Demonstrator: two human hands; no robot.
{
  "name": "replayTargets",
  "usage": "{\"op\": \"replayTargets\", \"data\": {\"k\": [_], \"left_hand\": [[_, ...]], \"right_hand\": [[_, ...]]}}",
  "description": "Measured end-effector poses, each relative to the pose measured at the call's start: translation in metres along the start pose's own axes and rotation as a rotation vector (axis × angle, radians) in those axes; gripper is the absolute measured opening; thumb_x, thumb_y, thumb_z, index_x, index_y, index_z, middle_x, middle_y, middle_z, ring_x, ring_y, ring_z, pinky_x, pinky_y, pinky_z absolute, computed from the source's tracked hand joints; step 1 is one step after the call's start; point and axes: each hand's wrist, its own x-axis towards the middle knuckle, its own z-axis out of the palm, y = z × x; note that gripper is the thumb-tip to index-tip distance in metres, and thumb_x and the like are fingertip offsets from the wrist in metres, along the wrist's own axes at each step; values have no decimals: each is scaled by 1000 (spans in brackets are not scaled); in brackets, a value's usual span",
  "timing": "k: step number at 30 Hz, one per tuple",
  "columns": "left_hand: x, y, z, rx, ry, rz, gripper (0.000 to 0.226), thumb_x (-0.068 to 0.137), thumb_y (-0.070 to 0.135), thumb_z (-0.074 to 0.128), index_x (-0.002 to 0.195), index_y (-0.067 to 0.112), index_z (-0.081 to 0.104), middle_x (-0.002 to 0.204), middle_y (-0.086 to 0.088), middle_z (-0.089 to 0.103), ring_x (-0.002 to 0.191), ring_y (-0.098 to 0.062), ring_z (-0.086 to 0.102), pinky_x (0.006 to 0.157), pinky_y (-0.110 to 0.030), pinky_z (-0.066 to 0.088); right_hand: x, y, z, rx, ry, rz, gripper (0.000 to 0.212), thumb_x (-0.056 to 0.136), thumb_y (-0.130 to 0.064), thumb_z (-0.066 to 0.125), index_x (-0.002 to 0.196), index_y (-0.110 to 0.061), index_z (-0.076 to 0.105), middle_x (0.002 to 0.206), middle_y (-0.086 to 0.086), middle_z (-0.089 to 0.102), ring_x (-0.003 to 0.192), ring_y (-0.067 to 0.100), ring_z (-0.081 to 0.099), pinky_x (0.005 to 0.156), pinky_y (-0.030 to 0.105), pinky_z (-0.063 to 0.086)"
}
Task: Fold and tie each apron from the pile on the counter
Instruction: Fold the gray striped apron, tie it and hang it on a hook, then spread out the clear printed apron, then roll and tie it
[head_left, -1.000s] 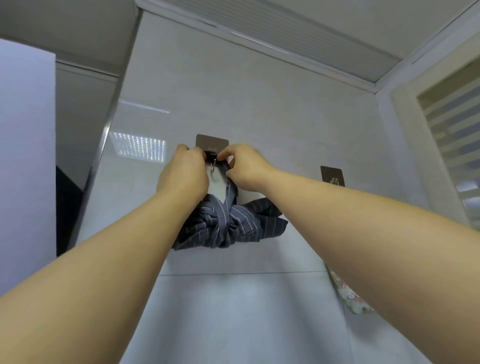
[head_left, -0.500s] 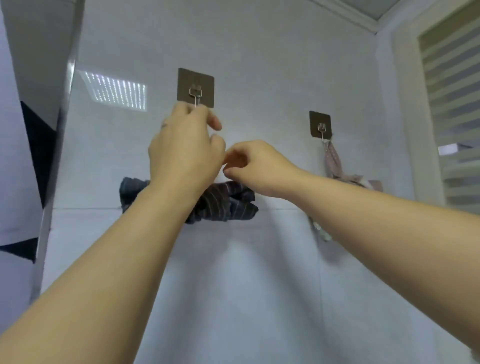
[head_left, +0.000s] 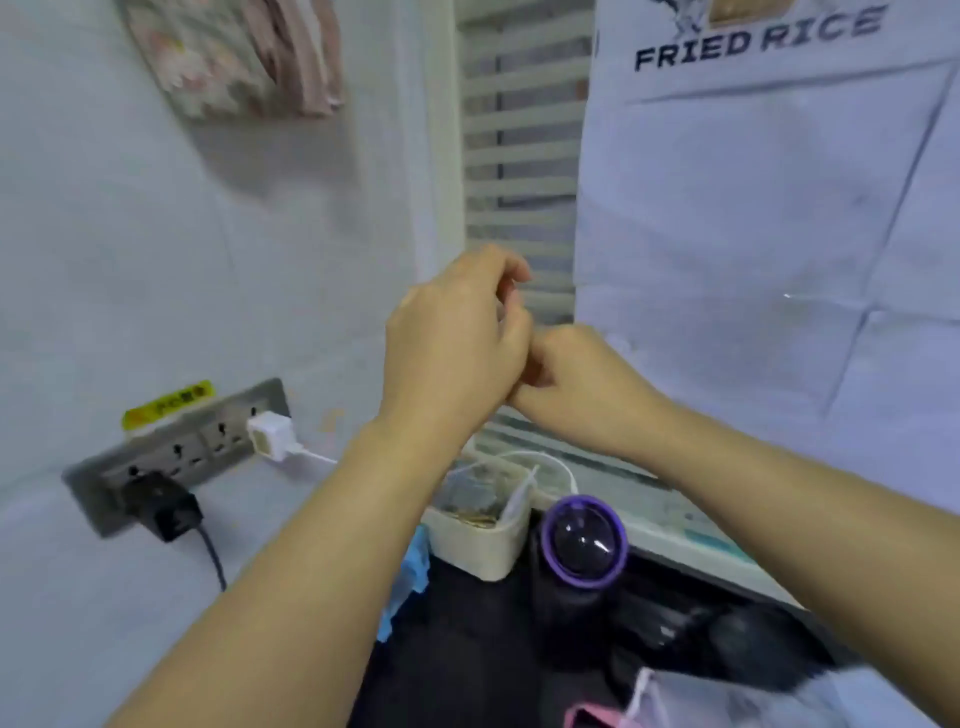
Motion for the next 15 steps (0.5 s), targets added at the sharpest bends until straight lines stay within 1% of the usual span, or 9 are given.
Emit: {"op": "replayTargets", "data": {"k": [2,4,5,6,7,9,11,13,15], "left_hand": [[-33,37,40,-78,-127,-18,20,87,20,51,104,24,62,98,5,67,87,-23,62,77,-38,48],[-61,63,68,-133,-223,-25,20,89,20,51,105,24,62,97,6,67,86,-21,61,77,-36,47],[-78,80,85,-175,-257,-25,20,90,20,50,105,24,62,96,7,67,85,-20,61,76,-35,46],[-93,92,99,-205,-290,-26,19,90,20,50,105,23,62,94,7,67,83,-20,61,75,-35,46],[-119,116,117,-251,-352,-40,19,92,20,50,106,23,62,92,7,66,80,-20,61,74,-35,47],[-148,118,132,-264,-448,-79,19,94,21,48,108,23,60,85,9,63,76,-18,61,72,-35,49],[-186,132,157,-265,-570,-118,19,95,22,46,109,25,59,78,11,57,75,-17,60,72,-35,48],[-224,138,177,-255,-729,-179,21,94,22,44,108,27,59,81,13,56,80,-19,60,77,-36,48],[-259,146,197,-224,-907,-210,21,94,24,43,107,30,59,92,12,61,88,-19,60,83,-34,47]], "right_hand": [[-57,41,-10,-40,-14,159,30,82,-11,61,56,-23,51,45,-11,49,50,4,47,49,19,32],[-104,65,-19,-14,-46,269,14,83,-9,59,71,-14,64,58,-3,62,59,12,55,59,30,43],[-130,79,-25,-23,-53,328,12,83,-9,57,77,-12,66,64,2,65,65,17,60,65,34,47],[-152,92,-30,-18,-58,391,13,84,-10,56,79,-13,67,67,2,67,68,16,62,68,33,49],[-190,107,-39,-37,-71,484,16,85,-10,55,79,-16,68,66,-2,67,67,9,62,67,29,50],[-223,123,-36,-1,-93,577,20,89,-9,53,84,-21,68,67,-10,68,68,1,63,67,20,51],[-271,143,-41,-21,-135,709,18,90,-9,53,90,-18,69,71,-11,68,74,3,65,69,16,51],[-316,166,-40,-47,-221,819,19,91,-11,50,94,-18,68,78,-11,67,80,9,64,64,12,46],[-362,187,-37,-96,-334,916,14,92,-15,52,95,-20,65,90,-4,66,88,16,62,69,19,46]]}}
